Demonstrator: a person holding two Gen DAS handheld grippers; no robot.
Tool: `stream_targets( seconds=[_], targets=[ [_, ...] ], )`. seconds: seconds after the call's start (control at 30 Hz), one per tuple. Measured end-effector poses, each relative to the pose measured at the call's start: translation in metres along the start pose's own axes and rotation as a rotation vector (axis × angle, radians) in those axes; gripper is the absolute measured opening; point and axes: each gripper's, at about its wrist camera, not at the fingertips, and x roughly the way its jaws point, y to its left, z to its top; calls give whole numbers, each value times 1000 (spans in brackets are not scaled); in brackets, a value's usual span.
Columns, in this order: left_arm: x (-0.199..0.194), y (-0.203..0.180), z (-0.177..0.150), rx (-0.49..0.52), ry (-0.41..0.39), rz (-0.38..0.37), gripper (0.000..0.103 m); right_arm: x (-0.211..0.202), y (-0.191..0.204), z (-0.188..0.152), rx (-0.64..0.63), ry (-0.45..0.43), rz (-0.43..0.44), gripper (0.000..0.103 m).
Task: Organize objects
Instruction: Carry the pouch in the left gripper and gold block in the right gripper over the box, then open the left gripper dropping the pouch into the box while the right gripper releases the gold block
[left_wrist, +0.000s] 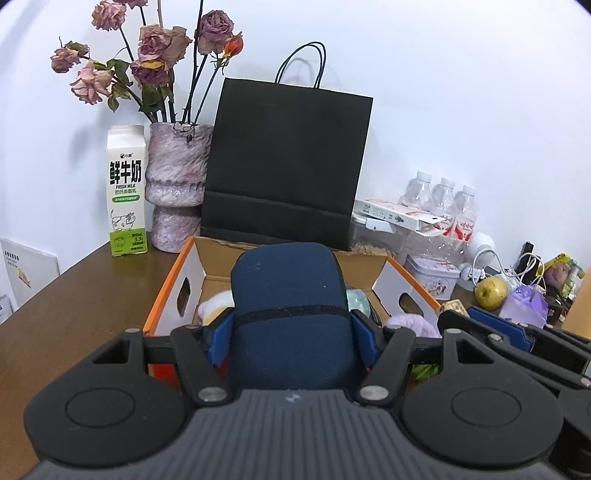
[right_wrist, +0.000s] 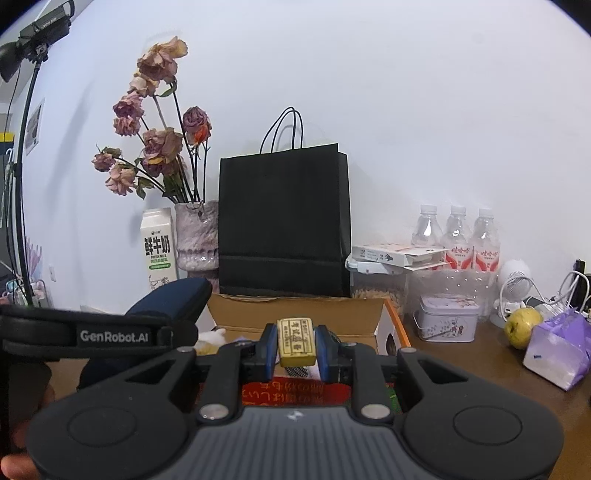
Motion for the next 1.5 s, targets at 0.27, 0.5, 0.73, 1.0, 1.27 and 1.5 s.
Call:
stream_targets(
  seconds=[0.27,0.5,0.73,1.0,1.27,1.5],
  targets=[
    [22,1,8,0,-4,6,67,27,-3,5,-19,4,19,21],
    [39,2,20,-1,-17,11,66,49,-8,10,-23,1,23,21],
    [61,5,31,-3,-21,14,66,74,-16,14,-28,9,22,21],
    [89,9,39,-1,-6,35,66,107,-23,17,-27,26,16,21],
    [113,9,43,10,2,40,66,133,-26,17,-34,44,2,21],
    [123,11,42,14,18,40,67,141,-24,13,-46,63,1,21]
  ],
)
